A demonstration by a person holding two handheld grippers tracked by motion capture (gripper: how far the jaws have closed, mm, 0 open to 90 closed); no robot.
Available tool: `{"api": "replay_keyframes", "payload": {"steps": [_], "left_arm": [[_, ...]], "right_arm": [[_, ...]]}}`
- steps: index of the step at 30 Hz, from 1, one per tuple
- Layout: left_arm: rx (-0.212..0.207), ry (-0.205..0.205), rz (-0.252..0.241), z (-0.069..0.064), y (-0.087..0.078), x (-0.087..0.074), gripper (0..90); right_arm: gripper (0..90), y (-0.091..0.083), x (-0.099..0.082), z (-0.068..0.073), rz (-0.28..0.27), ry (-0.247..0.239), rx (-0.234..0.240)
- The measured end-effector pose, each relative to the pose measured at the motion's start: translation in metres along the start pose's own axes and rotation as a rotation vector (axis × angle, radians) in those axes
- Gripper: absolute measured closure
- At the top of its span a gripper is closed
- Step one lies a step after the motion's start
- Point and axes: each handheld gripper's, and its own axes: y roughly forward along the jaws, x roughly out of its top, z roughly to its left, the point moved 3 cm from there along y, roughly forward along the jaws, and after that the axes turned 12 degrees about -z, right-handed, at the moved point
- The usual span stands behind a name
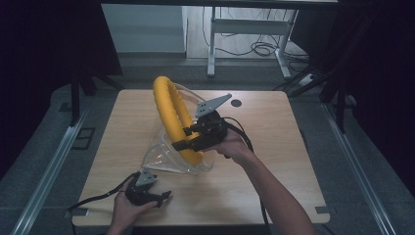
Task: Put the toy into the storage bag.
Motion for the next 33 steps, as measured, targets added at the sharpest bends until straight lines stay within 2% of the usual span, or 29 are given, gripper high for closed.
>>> {"api": "replay_keyframes", "payload": {"steps": [9,10,11,13,14,15,17,20,24,33], "left_arm": [[-0.002,0.002,0.004,0.000,0.000,0.000,18.8],[-0.003,0.002,0.003,0.000,0.000,0.000,18.8],[-0.004,0.001,0.003,0.000,0.000,0.000,18.8],[-0.004,0.001,0.004,0.000,0.000,0.000,18.8],[-0.004,0.000,0.004,0.000,0.001,0.000,18.8],[-0.005,0.000,0.004,0.000,0.001,-0.001,18.8],[-0.005,0.000,0.005,0.000,0.001,-0.001,18.8],[-0.006,0.001,0.007,0.000,0.001,-0.001,18.8],[-0.007,0.001,0.009,0.000,0.001,-0.001,18.8],[-0.008,0.001,0.010,0.000,0.002,-0.001,18.8]], "right_arm": [[49.2,0.004,-0.010,-0.006,0.015,0.019,-0.002],[48.3,0.003,-0.012,-0.010,0.012,0.017,-0.026],[48.3,0.003,-0.012,-0.010,0.012,0.017,-0.026],[46.4,0.000,-0.012,-0.015,0.005,0.008,-0.082],[46.4,0.000,-0.012,-0.015,0.005,0.008,-0.082],[45.3,-0.003,-0.011,-0.018,-0.010,-0.015,-0.130],[45.2,-0.003,-0.011,-0.018,-0.013,-0.018,-0.139],[44.3,-0.004,-0.011,-0.019,0.008,-0.060,-0.202],[42.5,-0.002,-0.015,-0.018,0.021,-0.077,-0.218],[37.4,-0.010,-0.011,-0.016,-0.023,-0.090,-0.247]]}}
